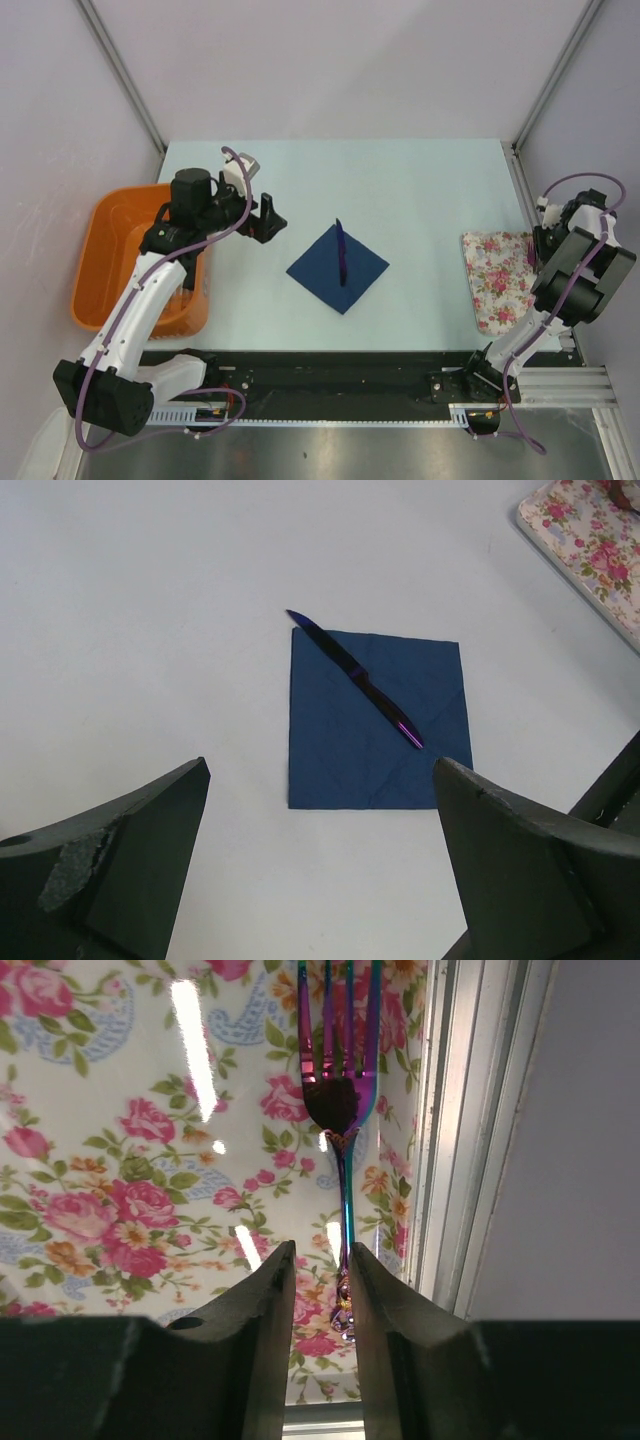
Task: Place the utensils on the paper napkin and roll it up
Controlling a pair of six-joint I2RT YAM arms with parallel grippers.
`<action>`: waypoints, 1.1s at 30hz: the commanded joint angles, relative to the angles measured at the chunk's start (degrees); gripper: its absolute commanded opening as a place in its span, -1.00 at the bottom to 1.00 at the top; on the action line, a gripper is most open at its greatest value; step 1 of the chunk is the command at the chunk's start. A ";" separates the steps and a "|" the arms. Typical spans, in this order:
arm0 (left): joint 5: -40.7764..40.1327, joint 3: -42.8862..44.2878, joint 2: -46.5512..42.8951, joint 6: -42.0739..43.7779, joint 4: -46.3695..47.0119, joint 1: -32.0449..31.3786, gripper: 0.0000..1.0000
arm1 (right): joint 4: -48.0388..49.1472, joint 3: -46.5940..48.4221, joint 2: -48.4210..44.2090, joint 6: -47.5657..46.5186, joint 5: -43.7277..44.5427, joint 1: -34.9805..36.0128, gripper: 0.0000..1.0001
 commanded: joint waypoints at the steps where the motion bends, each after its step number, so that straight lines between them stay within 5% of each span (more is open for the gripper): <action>1: 2.33 -0.24 -1.34 0.77 0.94 -0.31 0.99 | 3.49 -1.21 1.05 -2.13 3.39 -0.40 -0.37; 25: 2.50 -3.32 -2.66 0.51 1.03 -0.31 0.99 | 1.56 -0.68 6.59 -1.25 -1.18 -0.92 -0.44; 30: 2.85 -3.23 -2.31 0.42 1.12 -0.31 0.99 | -0.81 0.02 4.84 -0.72 -3.02 -0.84 -0.95; 33: 2.68 -3.93 -2.40 0.95 1.03 -0.31 0.99 | -3.18 -0.15 0.36 0.24 -5.65 -0.05 -1.00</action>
